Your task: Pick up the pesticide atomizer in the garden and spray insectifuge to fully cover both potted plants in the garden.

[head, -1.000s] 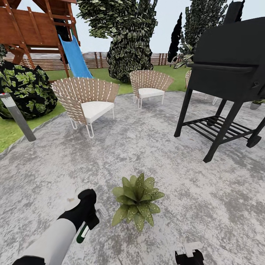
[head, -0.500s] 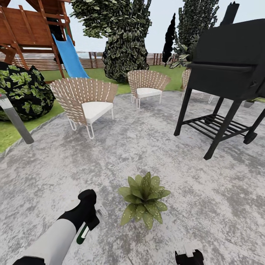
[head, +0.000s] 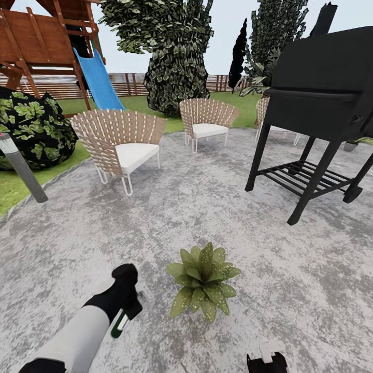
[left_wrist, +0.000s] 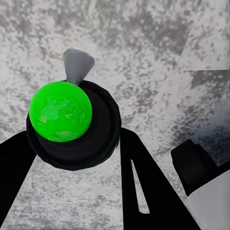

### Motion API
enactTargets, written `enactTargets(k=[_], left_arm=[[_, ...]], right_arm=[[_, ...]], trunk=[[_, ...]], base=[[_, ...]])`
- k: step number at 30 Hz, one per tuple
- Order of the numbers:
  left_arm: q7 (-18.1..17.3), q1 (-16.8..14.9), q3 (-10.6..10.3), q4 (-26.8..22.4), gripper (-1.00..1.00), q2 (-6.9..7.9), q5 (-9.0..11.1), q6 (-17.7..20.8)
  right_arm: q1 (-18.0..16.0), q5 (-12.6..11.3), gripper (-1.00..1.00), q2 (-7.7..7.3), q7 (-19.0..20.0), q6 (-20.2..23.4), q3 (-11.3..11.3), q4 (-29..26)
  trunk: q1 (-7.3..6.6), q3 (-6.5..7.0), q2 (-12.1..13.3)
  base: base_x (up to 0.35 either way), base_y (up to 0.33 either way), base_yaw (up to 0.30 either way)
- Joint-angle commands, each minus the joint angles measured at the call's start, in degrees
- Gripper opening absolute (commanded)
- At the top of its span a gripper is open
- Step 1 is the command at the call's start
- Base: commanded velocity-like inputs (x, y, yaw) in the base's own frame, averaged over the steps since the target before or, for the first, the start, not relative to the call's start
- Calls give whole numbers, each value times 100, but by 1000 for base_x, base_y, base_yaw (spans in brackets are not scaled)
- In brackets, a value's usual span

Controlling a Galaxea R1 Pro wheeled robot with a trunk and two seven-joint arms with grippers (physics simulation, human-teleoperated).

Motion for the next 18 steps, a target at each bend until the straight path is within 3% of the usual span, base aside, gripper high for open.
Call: enactTargets(k=[1, 7, 18], left_arm=[[-56, 9, 3, -5, -100, 9, -45, 29], [-58, 73, 1, 69, -100, 73, -45, 17], [-50, 73, 14, 51, -100, 68, -36, 20]], right_arm=[[-2, -32, 100, 2, -23, -12, 48, 0], [-2, -29, 100, 5, -23, -12, 48, 0], [-2, -28, 100, 5, -23, -12, 48, 4]], trunk=[[-1, -5, -2], [-1, -5, -2], [-1, -5, -2]], base=[[0, 0, 0], [0, 0, -13], [34, 11, -275]])
